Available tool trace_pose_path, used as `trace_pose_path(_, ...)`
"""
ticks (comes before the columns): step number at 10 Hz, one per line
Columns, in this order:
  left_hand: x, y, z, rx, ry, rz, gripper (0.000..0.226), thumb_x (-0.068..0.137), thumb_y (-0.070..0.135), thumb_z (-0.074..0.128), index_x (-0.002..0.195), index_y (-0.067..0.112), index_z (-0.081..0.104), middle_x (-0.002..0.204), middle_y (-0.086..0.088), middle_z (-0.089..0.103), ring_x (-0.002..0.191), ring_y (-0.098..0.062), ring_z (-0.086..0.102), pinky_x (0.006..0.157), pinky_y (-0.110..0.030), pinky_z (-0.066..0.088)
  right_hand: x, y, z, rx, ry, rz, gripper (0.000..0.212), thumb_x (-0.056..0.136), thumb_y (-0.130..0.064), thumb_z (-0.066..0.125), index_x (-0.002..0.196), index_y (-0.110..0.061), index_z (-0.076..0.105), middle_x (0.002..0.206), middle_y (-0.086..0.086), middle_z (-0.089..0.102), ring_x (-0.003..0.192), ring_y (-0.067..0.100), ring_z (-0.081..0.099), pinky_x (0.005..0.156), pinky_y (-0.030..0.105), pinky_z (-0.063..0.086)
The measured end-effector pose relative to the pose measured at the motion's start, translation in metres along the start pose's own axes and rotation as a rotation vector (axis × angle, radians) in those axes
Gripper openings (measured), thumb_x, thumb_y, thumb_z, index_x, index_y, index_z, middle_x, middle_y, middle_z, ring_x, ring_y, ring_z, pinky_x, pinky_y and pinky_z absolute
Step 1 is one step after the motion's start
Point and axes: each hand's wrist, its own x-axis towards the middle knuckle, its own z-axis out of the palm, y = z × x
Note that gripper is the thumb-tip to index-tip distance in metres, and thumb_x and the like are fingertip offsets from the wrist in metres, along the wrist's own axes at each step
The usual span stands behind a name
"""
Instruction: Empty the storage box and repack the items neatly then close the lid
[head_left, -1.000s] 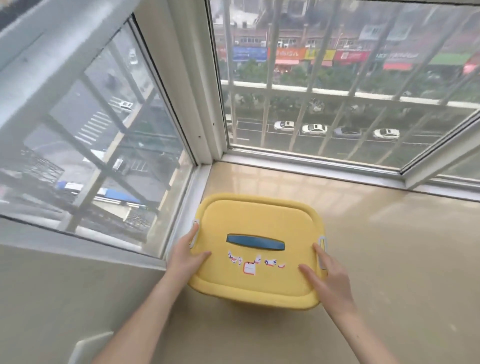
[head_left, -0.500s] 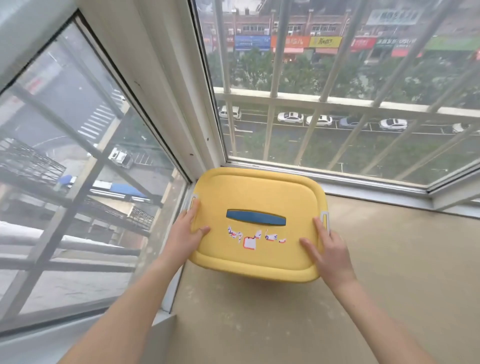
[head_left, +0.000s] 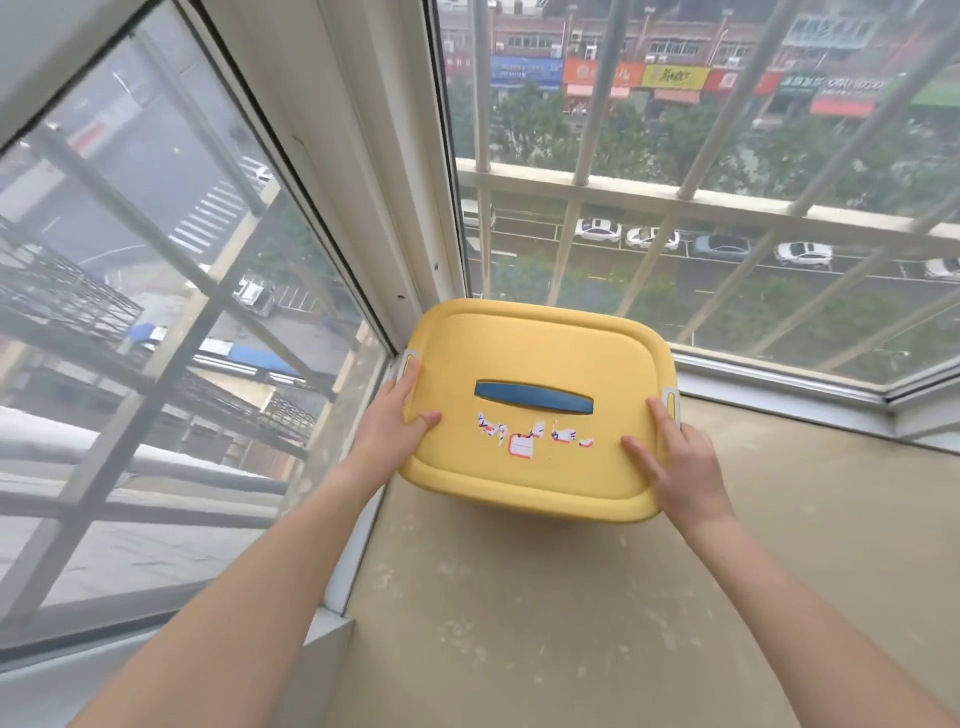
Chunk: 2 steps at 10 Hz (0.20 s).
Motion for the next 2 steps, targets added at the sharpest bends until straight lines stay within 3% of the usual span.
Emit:
trace_pose_path(1,-0.009,0.016,-0.01,0.114,-0.047,-0.014,0.078,0.095,0.033,0.06,0.156,0.031,0.012,0.147,-0.005,0.039,0.133,-0.027,0.042,0.104,-0.034,0.035,-0.001,-0.01,-0.007,0.031,-0.094,0.06,0.065,0.095,-0.038,0.06,0.152,-0.02,0.035,0.101,0.019,0.056,0.105,0.037,0.052,0.091,0.041,0.04)
trace_pose_path(2,-0.022,0.025,-0.016,0.254,-0.004,0.029,0.073,0.097,0.034,0.057,0.156,0.021,0.016,0.151,-0.009,0.034,0.134,-0.029,0.04,0.107,-0.039,0.034,-0.008,-0.013,-0.019,0.064,-0.113,0.127,0.061,0.096,-0.047,0.053,0.151,-0.034,0.032,0.117,0.016,0.056,0.113,0.039,0.052,0.097,0.045,0.043)
